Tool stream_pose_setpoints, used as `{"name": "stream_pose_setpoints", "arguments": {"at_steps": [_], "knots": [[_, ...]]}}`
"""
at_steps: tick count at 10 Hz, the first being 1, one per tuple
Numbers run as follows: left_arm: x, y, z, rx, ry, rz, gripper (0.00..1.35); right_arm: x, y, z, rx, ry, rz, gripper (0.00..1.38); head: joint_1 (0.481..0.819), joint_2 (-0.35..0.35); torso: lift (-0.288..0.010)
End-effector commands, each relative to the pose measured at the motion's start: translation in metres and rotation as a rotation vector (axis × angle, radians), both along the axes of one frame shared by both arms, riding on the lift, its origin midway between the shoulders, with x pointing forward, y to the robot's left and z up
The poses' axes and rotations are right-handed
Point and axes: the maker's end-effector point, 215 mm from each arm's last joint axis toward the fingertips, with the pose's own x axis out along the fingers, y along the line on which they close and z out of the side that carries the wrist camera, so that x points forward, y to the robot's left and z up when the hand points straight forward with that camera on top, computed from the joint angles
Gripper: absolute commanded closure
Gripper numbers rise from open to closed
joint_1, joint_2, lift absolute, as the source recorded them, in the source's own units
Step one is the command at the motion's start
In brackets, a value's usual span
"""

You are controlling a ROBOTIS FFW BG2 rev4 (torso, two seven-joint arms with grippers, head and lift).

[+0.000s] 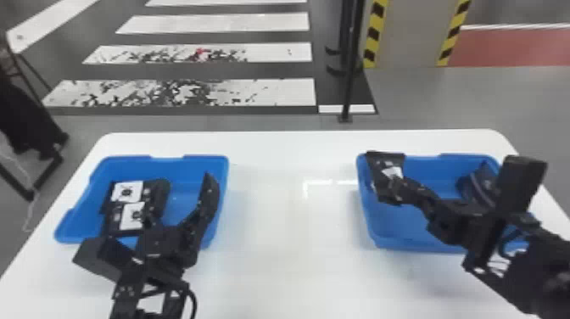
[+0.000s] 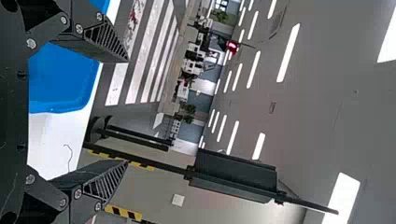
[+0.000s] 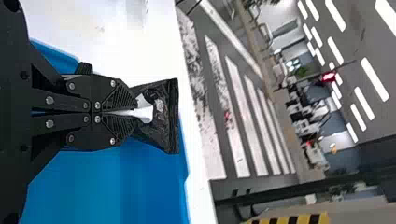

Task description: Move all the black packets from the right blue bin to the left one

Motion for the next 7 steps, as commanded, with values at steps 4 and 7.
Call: {"name": "stream_pose_setpoints", "arguments": {"at_steps": [4,7], "knots": [[-0.003,-0.081,0.038,-0.413,-0.04,-0.197,0.31,0.019,0.074,0.067,0.115,-0.237,0.292,1.16,0.695,0.048,-0.168],[-0.008,-0.114,0.054,-0.426,-0.052,-0.273,0.31,-0.011,0.156,0.047,0.202,-0.173,0.45,1.16,0.695,0.085,-0.168]]}}
